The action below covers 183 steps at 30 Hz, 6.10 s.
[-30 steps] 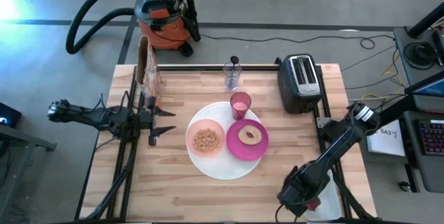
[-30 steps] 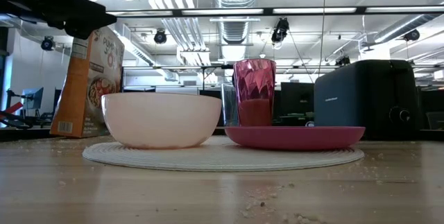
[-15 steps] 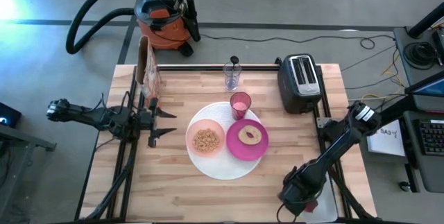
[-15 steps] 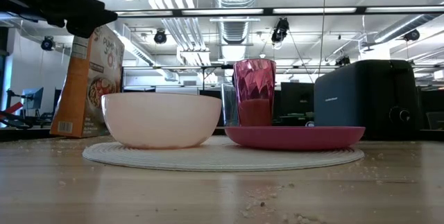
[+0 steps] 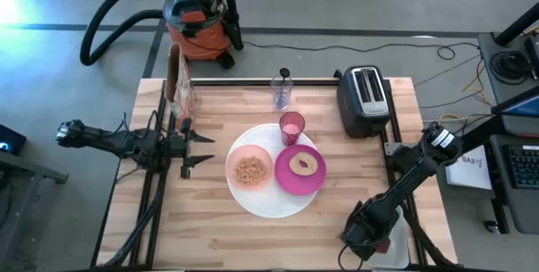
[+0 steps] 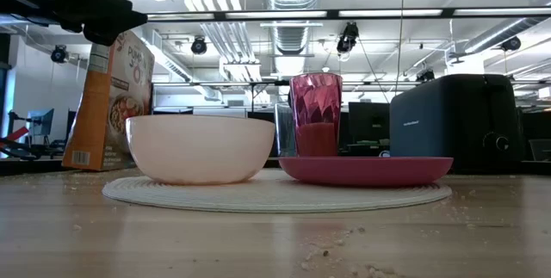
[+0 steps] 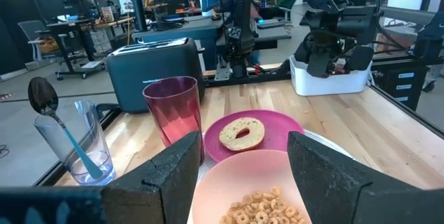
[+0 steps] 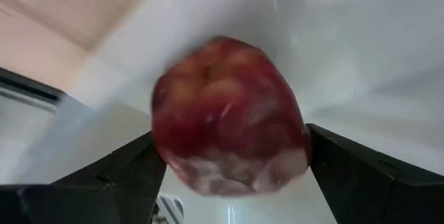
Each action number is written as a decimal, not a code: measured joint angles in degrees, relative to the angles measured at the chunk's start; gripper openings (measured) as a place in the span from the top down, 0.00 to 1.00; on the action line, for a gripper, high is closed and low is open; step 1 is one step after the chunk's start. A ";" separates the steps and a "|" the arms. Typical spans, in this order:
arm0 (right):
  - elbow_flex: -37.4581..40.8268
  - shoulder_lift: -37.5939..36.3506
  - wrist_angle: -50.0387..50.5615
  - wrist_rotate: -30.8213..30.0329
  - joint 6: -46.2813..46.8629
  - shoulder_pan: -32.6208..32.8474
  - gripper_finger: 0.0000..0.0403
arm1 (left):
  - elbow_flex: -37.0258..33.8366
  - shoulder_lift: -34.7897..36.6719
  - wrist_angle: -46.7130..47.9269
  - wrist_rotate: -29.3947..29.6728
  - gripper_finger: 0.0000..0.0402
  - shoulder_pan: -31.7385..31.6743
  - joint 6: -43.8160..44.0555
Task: Arrange a breakfast setting
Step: Put the red apple on the white table mat at the top right of the orange bowl
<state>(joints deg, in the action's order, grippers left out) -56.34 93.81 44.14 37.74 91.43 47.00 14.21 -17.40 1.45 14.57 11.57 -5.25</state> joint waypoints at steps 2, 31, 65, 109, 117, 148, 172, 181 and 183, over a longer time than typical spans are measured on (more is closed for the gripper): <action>0.20 0.01 0.23 1.96 0.52 0.00 0.25 | 0.01 -0.30 -0.37 0.04 0.50 0.00 -0.01; 0.22 -14.49 -1.61 -0.76 5.44 0.00 0.41 | 0.01 -1.87 -4.95 0.04 0.50 0.00 -0.01; 0.22 -24.29 -18.85 -84.47 -40.96 -11.64 0.40 | 0.03 -2.70 -10.70 -0.13 0.50 0.00 3.50; -25.42 3.69 -37.12 -64.03 -91.18 -30.53 0.40 | 2.08 -25.05 -32.26 -12.28 0.49 -0.04 0.16; -27.44 4.30 -36.28 -61.27 -94.54 -31.68 0.40 | 4.93 -27.92 -31.01 -12.11 0.49 -0.07 -4.80; -27.41 4.12 -34.48 -53.31 -100.02 -34.95 0.40 | 19.91 -41.97 -14.62 -20.31 0.49 -1.27 -6.24; -27.43 4.21 -33.43 -53.55 -99.51 -35.23 0.38 | 24.47 -40.79 -0.39 -19.86 0.49 -1.51 -4.15; -27.43 4.21 -33.56 -53.18 -100.01 -35.30 0.38 | 24.51 -40.79 0.97 -21.40 0.49 -1.51 -7.89; -27.43 4.21 -33.95 -53.20 -100.03 -35.30 0.38 | 24.51 -40.79 0.73 -21.43 0.49 -1.51 -8.78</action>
<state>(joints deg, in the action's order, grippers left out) -83.77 98.02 10.19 -15.46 -8.60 11.70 38.72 -58.19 2.18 -6.86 10.07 -14.03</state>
